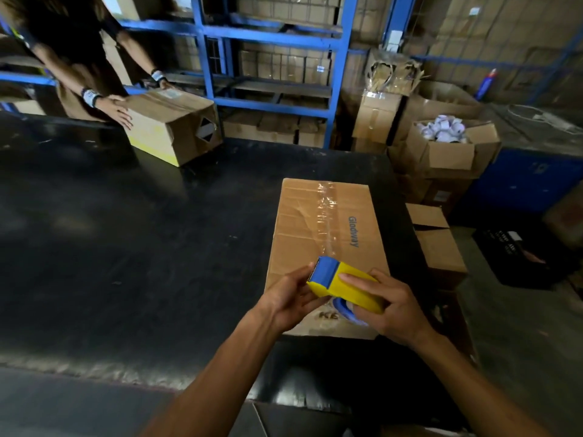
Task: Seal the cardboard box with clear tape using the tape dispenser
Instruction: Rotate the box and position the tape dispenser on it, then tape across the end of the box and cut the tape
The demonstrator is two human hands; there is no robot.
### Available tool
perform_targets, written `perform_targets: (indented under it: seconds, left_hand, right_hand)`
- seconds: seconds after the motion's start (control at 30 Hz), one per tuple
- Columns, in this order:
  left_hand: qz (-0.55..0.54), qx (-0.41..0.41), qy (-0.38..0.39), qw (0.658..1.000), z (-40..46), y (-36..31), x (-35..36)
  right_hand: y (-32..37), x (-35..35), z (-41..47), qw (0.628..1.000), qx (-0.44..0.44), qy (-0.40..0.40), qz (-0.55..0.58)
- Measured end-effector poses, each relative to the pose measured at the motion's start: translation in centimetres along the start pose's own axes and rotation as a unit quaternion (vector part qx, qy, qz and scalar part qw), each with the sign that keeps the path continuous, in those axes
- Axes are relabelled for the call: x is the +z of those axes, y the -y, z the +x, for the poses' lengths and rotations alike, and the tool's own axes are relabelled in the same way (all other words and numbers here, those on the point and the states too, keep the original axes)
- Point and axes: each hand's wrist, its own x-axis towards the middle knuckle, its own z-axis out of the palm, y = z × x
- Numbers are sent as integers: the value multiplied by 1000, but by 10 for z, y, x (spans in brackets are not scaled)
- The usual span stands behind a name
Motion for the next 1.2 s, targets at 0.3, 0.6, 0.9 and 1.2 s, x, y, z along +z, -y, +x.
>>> perform_targets:
  seconds: [0.3, 0.6, 0.9, 1.2]
  left_hand:
    - [40, 171, -182, 967, 9, -5, -48]
    - [273, 336, -266, 861, 21, 51, -93]
    - [297, 384, -319, 814, 35, 70, -97]
    - [335, 374, -324, 802, 39, 69, -107]
  right_hand:
    - [2, -38, -6, 999, -17, 20, -33]
    - [-5, -31, -17, 968, -19, 126, -215]
    - [2, -7, -23, 947, 4, 145, -285]
    - [1, -2, -14, 941, 29, 169, -293]
